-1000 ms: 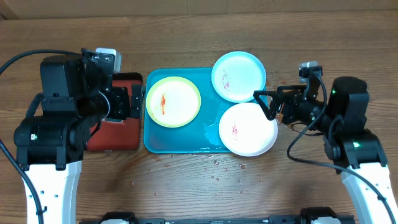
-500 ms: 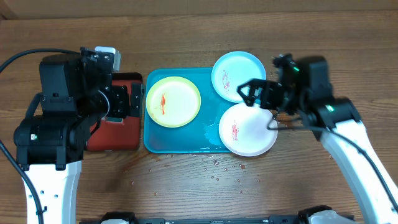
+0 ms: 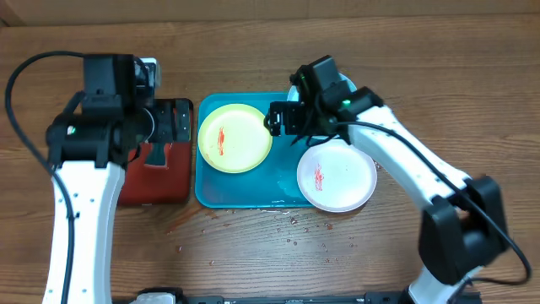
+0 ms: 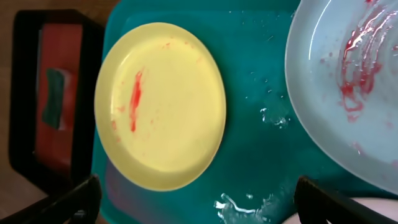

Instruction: Clean dirty plates on tray and stack at the side

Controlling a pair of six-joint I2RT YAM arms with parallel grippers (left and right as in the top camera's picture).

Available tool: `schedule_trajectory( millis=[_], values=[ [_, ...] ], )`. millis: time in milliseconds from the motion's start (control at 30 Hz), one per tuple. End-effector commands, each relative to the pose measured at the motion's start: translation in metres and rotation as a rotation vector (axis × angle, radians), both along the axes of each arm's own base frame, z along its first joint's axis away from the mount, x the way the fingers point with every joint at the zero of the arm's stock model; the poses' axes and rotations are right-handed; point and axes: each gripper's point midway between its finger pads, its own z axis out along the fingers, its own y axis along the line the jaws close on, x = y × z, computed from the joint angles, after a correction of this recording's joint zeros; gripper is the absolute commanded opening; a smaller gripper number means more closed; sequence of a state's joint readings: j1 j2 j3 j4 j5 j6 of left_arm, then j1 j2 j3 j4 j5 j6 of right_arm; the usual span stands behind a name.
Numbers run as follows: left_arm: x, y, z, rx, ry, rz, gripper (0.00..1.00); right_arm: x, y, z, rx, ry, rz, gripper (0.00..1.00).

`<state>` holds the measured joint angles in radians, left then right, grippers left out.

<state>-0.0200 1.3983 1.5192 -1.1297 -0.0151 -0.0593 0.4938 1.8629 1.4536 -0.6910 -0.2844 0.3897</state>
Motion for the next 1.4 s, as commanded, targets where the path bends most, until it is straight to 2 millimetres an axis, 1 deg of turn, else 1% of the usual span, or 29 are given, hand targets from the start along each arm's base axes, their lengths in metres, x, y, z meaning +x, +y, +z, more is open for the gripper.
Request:
schedule_trajectory(
  millis=[0,67,200,267,333,433,533,633,733,833,900,1033,1067,1133,1167,1200,1367],
  values=[
    [0.011,0.013,-0.010,0.053,0.032,0.083,1.00,0.012,0.013,-0.007,0.006,-0.027,0.000,1.00],
    [0.015,0.016,-0.021,0.069,0.063,0.089,1.00,0.016,0.018,-0.020,0.004,-0.022,0.005,0.93],
    [0.021,0.018,-0.039,0.088,0.118,0.096,1.00,0.017,0.024,-0.045,-0.010,0.005,0.014,0.62],
    [0.023,0.018,-0.047,0.090,0.139,0.095,0.99,0.018,0.026,-0.056,-0.016,0.014,0.016,0.56],
    [0.024,0.018,-0.051,0.091,0.150,0.095,0.94,0.022,0.028,-0.064,-0.020,0.010,0.011,0.48],
    [0.028,0.019,-0.051,0.091,0.140,0.097,0.93,0.027,0.026,-0.076,-0.018,0.040,-0.062,0.45],
    [0.032,0.019,-0.049,0.093,0.122,0.100,0.93,0.032,0.024,-0.085,-0.031,0.050,-0.118,0.41],
    [0.032,0.021,-0.049,0.102,0.121,0.112,0.93,0.033,0.023,-0.092,-0.055,0.042,-0.126,0.36],
    [0.031,0.023,-0.049,0.109,0.123,0.120,0.93,0.029,0.028,-0.101,-0.072,0.044,-0.115,0.35],
    [0.031,0.025,-0.049,0.109,0.123,0.124,0.93,0.026,0.034,-0.107,-0.080,0.043,-0.103,0.29],
    [0.030,0.027,-0.049,0.108,0.126,0.130,0.93,0.024,0.039,-0.109,-0.079,0.041,-0.093,0.22],
    [0.026,0.034,-0.051,0.109,0.146,0.146,0.90,0.020,0.038,-0.113,-0.112,0.044,-0.128,0.13],
    [0.024,0.036,-0.052,0.111,0.155,0.149,0.89,0.020,0.037,-0.114,-0.123,0.047,-0.144,0.10],
    [0.021,0.041,-0.056,0.118,0.178,0.147,0.83,0.018,0.037,-0.116,-0.129,0.053,-0.149,0.05],
    [0.019,0.043,-0.058,0.122,0.192,0.144,0.79,0.017,0.036,-0.117,-0.130,0.061,-0.160,0.04],
    [0.017,0.045,-0.060,0.126,0.205,0.139,0.77,0.017,0.036,-0.118,-0.130,0.066,-0.164,0.04],
    [0.011,0.049,-0.080,0.153,0.301,0.090,0.77,0.016,0.035,-0.118,-0.133,0.070,-0.163,0.04]
  ],
)
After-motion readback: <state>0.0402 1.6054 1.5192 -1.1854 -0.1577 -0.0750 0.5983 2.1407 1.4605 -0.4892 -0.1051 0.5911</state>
